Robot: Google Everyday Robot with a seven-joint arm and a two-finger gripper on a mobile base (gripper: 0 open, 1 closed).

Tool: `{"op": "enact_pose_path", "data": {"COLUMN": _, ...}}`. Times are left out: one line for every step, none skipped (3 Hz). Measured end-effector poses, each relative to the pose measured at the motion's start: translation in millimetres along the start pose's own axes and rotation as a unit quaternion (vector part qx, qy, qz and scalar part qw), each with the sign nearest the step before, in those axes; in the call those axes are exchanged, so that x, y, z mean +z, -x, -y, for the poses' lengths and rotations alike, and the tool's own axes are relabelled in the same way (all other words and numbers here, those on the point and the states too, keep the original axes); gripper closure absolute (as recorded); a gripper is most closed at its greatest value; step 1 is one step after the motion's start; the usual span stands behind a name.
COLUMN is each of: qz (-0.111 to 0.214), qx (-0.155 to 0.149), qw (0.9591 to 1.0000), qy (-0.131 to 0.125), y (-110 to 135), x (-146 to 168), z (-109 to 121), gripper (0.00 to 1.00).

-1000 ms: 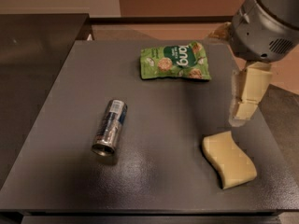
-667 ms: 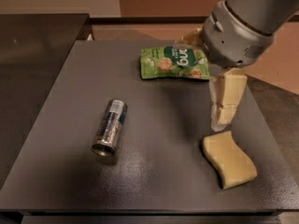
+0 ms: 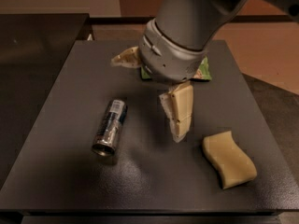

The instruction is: Place redbull can upright

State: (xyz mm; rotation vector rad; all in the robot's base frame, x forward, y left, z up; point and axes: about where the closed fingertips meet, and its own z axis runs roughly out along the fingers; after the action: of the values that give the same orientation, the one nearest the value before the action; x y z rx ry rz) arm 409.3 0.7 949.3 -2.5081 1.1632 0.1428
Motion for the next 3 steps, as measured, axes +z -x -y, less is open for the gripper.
{"op": "enact_pose_path", "data": {"qz": -0.007, "qx": -0.081, "qw": 0.9965, "qy": 0.017, "y": 26.8, "x": 30.2, "z": 8.0, "gripper": 0.0}}
{"op": "enact_pose_path", "data": {"qz": -0.014, "qx": -0.146, "qw": 0.9883, "qy": 0.041, "y": 41.0, "x": 62.3, "z": 7.1, "gripper": 0.0}}
{"op": "enact_pose_path", "data": {"qz": -0.019, "qx": -0.206, "qw": 0.9758, "qy": 0.07, "y": 49.2, "x": 88.3, "z": 4.2, "gripper": 0.0}}
